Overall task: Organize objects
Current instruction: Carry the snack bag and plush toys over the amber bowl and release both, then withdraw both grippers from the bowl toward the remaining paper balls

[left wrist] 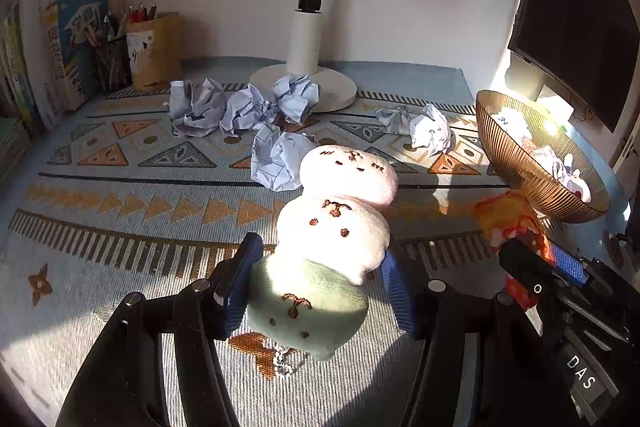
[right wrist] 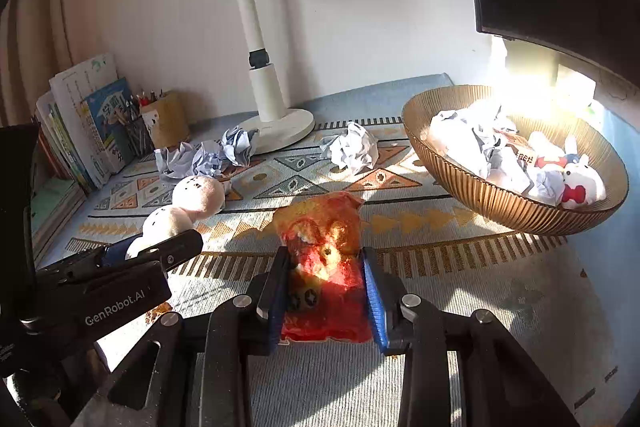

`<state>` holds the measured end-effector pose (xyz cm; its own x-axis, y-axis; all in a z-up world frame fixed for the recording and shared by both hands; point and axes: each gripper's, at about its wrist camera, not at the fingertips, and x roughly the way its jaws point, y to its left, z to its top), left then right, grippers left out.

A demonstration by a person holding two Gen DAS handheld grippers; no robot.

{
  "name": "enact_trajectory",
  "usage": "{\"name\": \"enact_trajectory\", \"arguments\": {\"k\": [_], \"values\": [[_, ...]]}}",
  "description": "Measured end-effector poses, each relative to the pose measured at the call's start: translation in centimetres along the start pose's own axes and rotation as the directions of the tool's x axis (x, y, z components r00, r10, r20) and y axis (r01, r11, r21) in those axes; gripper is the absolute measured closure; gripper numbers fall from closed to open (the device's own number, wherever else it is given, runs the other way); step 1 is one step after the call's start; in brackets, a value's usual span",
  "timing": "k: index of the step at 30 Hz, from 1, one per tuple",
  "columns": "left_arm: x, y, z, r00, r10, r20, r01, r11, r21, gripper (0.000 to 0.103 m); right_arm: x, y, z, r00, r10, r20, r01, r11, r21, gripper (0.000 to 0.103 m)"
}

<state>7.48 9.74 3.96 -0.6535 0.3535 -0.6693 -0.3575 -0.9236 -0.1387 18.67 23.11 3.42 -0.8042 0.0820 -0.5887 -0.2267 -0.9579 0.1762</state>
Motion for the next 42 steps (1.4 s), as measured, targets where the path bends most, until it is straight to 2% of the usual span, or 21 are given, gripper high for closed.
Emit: {"name": "enact_trajectory", "arguments": {"k": [2, 3, 6, 9, 11, 14, 16, 17, 18, 21, 23, 26, 29, 32, 34, 37, 40, 42], "values": [[-0.2, -0.8, 1.1, 0.997, -0.071, -0.017, 0.071, 0.997, -0.016, 0.047, -1.9, -2.1, 1.3, 0.999, 0.016, 0.041, -0.02, 0.996, 0.084, 0.07], [-0.4, -1.4, 1.8, 0.995, -0.098, -0.014, 0.098, 0.995, -0.014, 0.047, -3.1, -3.0, 2.2, 0.997, -0.004, 0.083, -0.004, 0.994, 0.107, 0.07], [-1.1, -4.7, 4.7, 0.987, -0.16, 0.024, 0.159, 0.987, 0.032, 0.047, -6.9, -6.2, 5.7, 0.975, -0.105, 0.198, 0.073, 0.984, 0.164, 0.07], [-0.9, -8.7, 7.4, 0.969, -0.244, 0.044, 0.241, 0.968, 0.07, 0.047, -8.6, -9.6, 8.9, 0.949, -0.196, 0.247, 0.138, 0.963, 0.233, 0.07], [0.1, -11.6, 8.7, 0.962, -0.269, 0.041, 0.264, 0.959, 0.1, 0.047, -8.3, -11.5, 10.3, 0.942, -0.238, 0.236, 0.171, 0.947, 0.274, 0.07], [2.2, -15.7, 9.8, 0.952, -0.304, 0.033, 0.296, 0.944, 0.145, 0.045, -6.7, -14.4, 11.3, 0.945, -0.259, 0.199, 0.178, 0.919, 0.351, 0.067], [3.8, -17.4, 10.2, 0.944, -0.329, 0.022, 0.323, 0.935, 0.148, 0.036, -5.3, -16.3, 11.3, 0.955, -0.239, 0.177, 0.155, 0.907, 0.39, 0.044], [4.7, -18.1, 10.3, 0.944, -0.331, 0.016, 0.325, 0.934, 0.149, 0.027, -4.7, -17.1, 11.2, 0.959, -0.238, 0.151, 0.16, 0.902, 0.401, 0.033], [5.4, -18.4, 10.2, 0.943, -0.334, 0.002, 0.33, 0.932, 0.15, 0.021, -4.5, -17.8, 10.9, 0.96, -0.247, 0.135, 0.172, 0.895, 0.412, 0.033], [6.5, -18.4, 10.0, 0.932, -0.361, -0.046, 0.363, 0.923, 0.125, 0.021, -4.8, -18.4, 10.0, 0.96, -0.251, 0.126, 0.18, 0.894, 0.41, 0.033], [5.6, -17.4, 10.0, 0.926, -0.375, -0.03, 0.376, 0.92, 0.113, 0.021, -5.4, -17.6, 9.8, 0.959, -0.252, 0.131, 0.185, 0.903, 0.389, 0.033], [3.2, -15.1, 9.8, 0.931, -0.364, 0.011, 0.362, 0.928, 0.091, 0.021, -6.3, -14.9, 10.1, 0.966, -0.205, 0.158, 0.146, 0.935, 0.323, 0.033], [-0.2, -11.4, 9.3, 0.938, -0.342, 0.058, 0.341, 0.939, 0.038, 0.021, -7.1, -10.3, 10.4, 0.973, -0.127, 0.191, 0.084, 0.973, 0.217, 0.033], [-3.2, -7.5, 7.8, 0.968, -0.233, 0.096, 0.232, 0.972, 0.02, 0.02, -7.4, -5.7, 9.7, 0.98, -0.044, 0.196, 0.019, 0.992, 0.127, 0.033], [-4.7, -4.5, 6.5, 0.982, -0.147, 0.12, 0.149, 0.989, 0.0, 0.02, -6.5, -3.0, 8.6, 0.985, 0.01, 0.174, -0.026, 0.996, 0.089, 0.033], [-5.5, -0.4, 4.5, 0.991, -0.034, 0.129, 0.039, 0.999, -0.033, 0.018, -3.8, 0.3, 6.1, 0.994, 0.043, 0.096, -0.047, 0.998, 0.039, 0.033], [-4.7, 2.9, 2.4, 0.993, 0.042, 0.11, -0.037, 0.998, -0.046, 0.018, -0.3, 2.3, 3.4, 0.998, 0.035, 0.042, -0.034, 0.999, -0.024, 0.033], [-3.5, 4.3, 1.4, 0.992, 0.065, 0.106, -0.061, 0.997, -0.048, 0.018, 1.9, 2.6, 1.7, 0.999, 0.043, -0.002, -0.044, 0.998, -0.038, 0.034]]}}
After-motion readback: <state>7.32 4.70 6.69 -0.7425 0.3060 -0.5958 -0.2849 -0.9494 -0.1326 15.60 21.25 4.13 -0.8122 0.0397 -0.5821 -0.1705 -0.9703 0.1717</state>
